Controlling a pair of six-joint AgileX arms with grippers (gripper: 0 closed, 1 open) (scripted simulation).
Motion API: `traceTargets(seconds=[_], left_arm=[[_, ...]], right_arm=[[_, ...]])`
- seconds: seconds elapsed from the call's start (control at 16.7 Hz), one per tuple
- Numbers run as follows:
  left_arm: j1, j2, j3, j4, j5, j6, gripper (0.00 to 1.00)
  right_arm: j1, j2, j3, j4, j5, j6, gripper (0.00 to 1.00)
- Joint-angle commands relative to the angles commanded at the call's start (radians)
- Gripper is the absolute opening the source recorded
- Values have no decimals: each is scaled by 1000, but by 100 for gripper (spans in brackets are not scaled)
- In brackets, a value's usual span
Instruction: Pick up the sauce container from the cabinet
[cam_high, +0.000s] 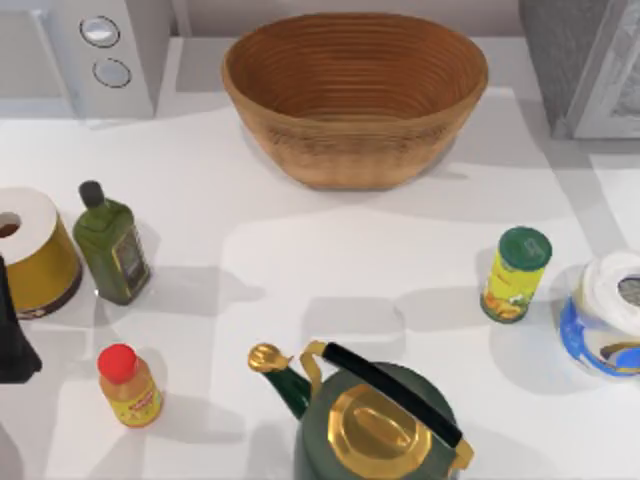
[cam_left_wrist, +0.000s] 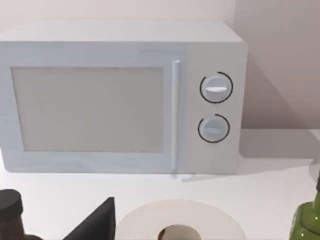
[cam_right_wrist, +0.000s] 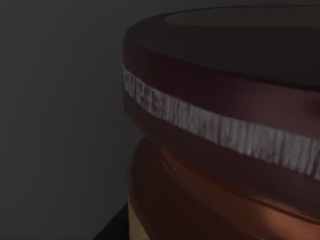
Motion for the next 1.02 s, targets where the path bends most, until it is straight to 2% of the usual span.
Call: traceTargets(seconds=[0.42,1.02], left_arm=[[0,0,0,0,0,0,100],[0,0,0,0,0,0,100]], right_arm=[[0,0,0,0,0,0,2],[3,-3,-1,-2,0,2,0]])
